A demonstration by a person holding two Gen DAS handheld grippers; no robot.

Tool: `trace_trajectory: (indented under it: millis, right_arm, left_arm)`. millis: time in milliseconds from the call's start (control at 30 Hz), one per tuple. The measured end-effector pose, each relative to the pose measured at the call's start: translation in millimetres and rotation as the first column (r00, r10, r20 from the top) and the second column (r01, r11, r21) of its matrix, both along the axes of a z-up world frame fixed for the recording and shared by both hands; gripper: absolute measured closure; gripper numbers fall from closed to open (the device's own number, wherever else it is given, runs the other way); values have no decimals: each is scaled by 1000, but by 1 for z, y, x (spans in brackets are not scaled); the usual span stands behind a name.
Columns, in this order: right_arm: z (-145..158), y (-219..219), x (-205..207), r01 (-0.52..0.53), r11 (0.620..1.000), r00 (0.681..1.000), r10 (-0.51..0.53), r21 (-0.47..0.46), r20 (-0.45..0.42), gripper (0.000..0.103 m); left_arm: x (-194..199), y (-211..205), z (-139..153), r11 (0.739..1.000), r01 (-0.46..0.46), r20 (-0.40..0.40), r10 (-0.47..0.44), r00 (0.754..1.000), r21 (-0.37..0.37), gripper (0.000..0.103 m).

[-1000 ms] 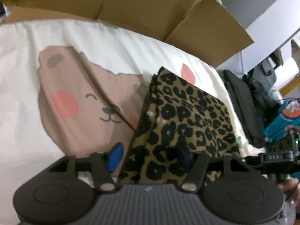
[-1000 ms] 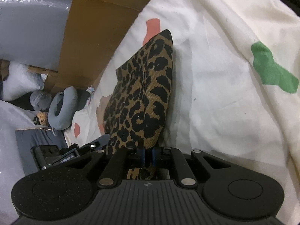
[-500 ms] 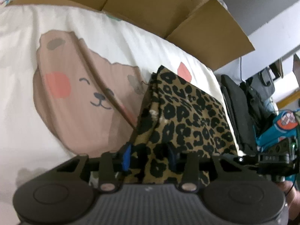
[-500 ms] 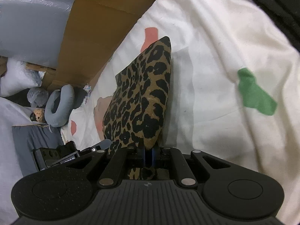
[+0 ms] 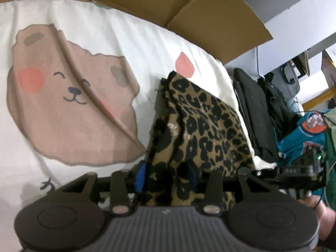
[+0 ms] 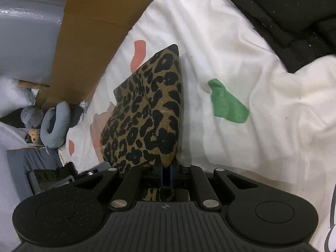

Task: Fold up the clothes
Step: 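Grasp the folded skirt edge with the left tool while the right tool grasps its corner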

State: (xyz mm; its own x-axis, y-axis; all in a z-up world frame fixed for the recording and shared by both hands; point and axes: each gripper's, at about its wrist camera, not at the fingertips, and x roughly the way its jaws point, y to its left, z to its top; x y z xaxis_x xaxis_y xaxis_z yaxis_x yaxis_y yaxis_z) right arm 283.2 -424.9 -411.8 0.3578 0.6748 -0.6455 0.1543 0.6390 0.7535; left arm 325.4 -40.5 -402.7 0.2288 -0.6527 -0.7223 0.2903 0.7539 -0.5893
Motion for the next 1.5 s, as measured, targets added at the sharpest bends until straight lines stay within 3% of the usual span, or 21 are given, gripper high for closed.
trace_trajectory:
  millis: [33,167,267,333,400,500,600,633,667,833,933,1067,1167,1400,1500]
  right_arm:
    - [0,0,1,-3,1000,1000,3,-2,0,99]
    - [-1,2,1,-4,1000,1000,4,-2,-3,97]
    - [-1,4,1,-3,1000,1000,3,2,0,92]
    - [0,5,1,-2,1000,1000,2,5,3,76]
    - [0,6,0,-1,1000,1000,1,8,5,67]
    - [-1,8,2,2,1000,1000,-2,7,9,62]
    - [-2,8,3,16,1000,1000,-16,12,5,62]
    - [-2,6,4,23,1000,1000,-23,13,6,62]
    - [-2,5,4,32,999,999,-32,15,10,62]
    - [-3,-1,3,75,996,997,-76,40,19,62]
    - [-7,-1,2,88,995,996,-88,56,13,62]
    - [-13,-2,0,105,992,994,-105,77,4,62]
    - [-16,-1,1,114,989,993,-114,95,-3,62]
    - [-24,6,5,125,983,992,-124,131,-18,62]
    - [-22,11,9,116,985,993,-115,129,-16,63]
  left_arm:
    - [2,-1,2,1000,10,7,-10,1000,1,42]
    - [10,-6,8,999,44,38,-44,998,-6,30]
    - [19,-12,3,998,47,28,-46,999,-34,29]
    - [22,-18,-1,997,59,21,-58,998,-42,26]
    - [24,-23,-6,997,69,10,-69,998,-38,26]
    - [27,-27,-15,996,77,-8,-77,997,-35,26]
    - [28,-29,-18,996,83,-11,-84,996,-45,25]
    - [28,-29,-18,995,87,-12,-88,996,-48,28]
    - [28,-30,-19,994,98,-12,-99,995,-46,39]
    - [37,-14,-25,992,74,-79,-82,994,-100,51]
    - [38,-10,-25,991,66,-91,-76,993,-114,51]
    - [40,-15,-24,990,80,-83,-90,992,-118,36]
    - [42,-22,-26,988,99,-83,-109,991,-117,32]
    - [49,-32,-28,983,150,-89,-160,983,-109,31]
    - [51,-37,-29,982,156,-103,-167,981,-106,41]
